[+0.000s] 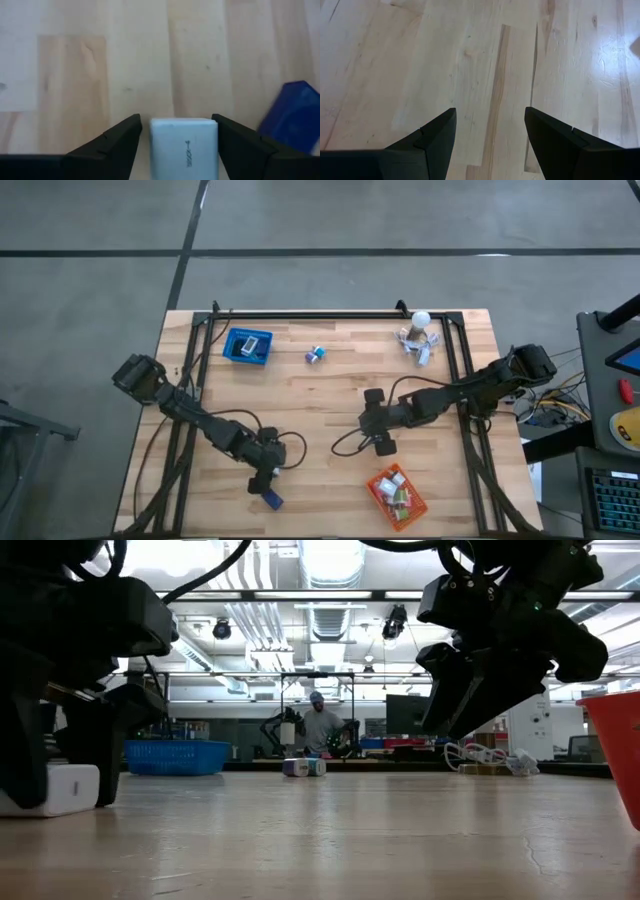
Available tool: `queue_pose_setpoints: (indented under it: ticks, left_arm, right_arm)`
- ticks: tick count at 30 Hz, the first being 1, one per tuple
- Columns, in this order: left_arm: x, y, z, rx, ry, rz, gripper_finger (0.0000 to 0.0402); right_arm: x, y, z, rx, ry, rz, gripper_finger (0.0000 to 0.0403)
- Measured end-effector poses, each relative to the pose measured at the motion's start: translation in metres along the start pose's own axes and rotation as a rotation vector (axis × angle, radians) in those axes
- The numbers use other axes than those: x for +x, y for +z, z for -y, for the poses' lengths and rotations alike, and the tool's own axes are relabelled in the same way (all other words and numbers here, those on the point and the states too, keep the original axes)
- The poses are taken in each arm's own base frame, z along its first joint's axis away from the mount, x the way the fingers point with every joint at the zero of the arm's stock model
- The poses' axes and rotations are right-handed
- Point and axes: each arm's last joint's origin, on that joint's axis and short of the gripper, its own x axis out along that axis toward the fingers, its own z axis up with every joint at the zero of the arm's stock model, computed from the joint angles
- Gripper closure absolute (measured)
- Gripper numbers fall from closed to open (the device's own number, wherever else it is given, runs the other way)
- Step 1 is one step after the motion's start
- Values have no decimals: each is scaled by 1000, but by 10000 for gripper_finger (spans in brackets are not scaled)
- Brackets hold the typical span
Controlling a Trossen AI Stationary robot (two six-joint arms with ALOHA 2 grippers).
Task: Pick & Place Office items
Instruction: Put the white charger adapter into the orange bin
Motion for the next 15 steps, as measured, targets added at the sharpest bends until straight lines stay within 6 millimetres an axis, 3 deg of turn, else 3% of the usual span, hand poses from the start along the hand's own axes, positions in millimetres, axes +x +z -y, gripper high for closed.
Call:
queue_pose_setpoints:
  ticks: [6, 15]
  left_arm:
    - [0, 0, -1, 8, 22, 10, 228]
    - [0, -1, 1, 35, 30, 13, 229]
  right_arm:
    - [0, 0, 0, 2, -1, 2, 170]
    - [0, 1, 0, 18, -1, 9, 170]
